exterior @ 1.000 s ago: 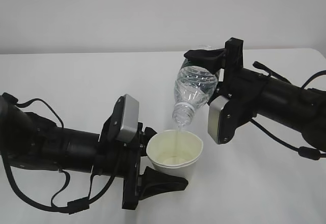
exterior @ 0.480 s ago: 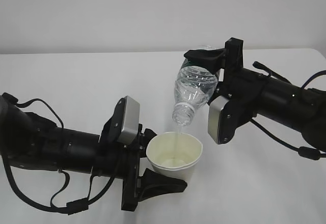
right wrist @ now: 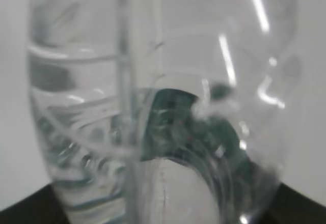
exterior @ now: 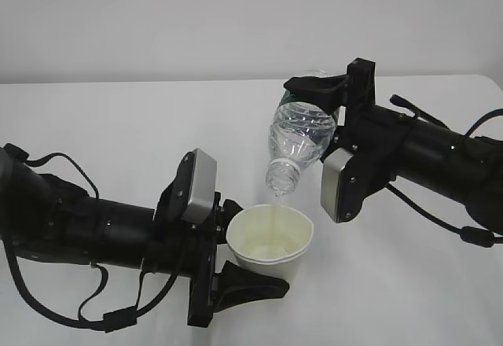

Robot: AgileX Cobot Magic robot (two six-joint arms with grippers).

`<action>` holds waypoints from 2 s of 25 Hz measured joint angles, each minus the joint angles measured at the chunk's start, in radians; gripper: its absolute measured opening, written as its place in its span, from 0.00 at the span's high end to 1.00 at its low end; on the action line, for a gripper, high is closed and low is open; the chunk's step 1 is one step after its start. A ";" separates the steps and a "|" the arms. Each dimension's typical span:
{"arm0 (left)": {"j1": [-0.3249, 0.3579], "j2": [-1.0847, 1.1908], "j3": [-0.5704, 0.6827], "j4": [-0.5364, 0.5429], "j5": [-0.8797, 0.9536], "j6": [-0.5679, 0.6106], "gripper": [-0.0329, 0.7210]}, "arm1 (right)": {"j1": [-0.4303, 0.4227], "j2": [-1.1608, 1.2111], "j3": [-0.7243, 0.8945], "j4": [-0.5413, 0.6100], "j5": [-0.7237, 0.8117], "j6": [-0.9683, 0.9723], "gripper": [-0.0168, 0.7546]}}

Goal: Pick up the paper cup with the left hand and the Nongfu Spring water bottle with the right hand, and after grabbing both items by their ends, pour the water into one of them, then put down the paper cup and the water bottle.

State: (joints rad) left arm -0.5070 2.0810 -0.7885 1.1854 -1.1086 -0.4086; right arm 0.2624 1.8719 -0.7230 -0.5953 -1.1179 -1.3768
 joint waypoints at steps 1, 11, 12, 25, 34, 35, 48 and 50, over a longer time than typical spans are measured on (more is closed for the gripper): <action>0.000 0.000 0.000 0.000 0.000 0.000 0.30 | 0.000 0.000 0.000 0.000 0.000 0.000 0.40; 0.000 0.000 0.000 0.000 0.000 0.000 0.30 | 0.000 0.000 0.000 0.000 0.000 -0.015 0.40; 0.000 0.000 0.000 0.000 0.000 0.000 0.30 | 0.000 0.000 0.000 0.000 0.000 -0.017 0.40; 0.000 0.000 0.000 0.000 0.000 0.000 0.30 | 0.000 0.000 0.000 0.000 0.000 -0.019 0.40; 0.000 0.000 0.000 0.000 0.000 0.000 0.30 | 0.000 0.000 0.000 0.001 0.000 -0.021 0.40; 0.000 0.000 0.000 0.000 0.000 0.000 0.30 | 0.000 0.000 0.000 0.001 0.000 -0.022 0.40; 0.000 0.000 0.000 -0.002 0.000 0.000 0.30 | 0.000 0.000 0.000 0.006 -0.002 -0.026 0.40; 0.000 0.000 0.000 -0.004 0.000 0.000 0.30 | 0.000 0.000 0.000 0.006 -0.002 -0.026 0.40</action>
State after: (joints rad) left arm -0.5070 2.0810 -0.7885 1.1817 -1.1086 -0.4086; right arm 0.2624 1.8719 -0.7230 -0.5893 -1.1197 -1.4025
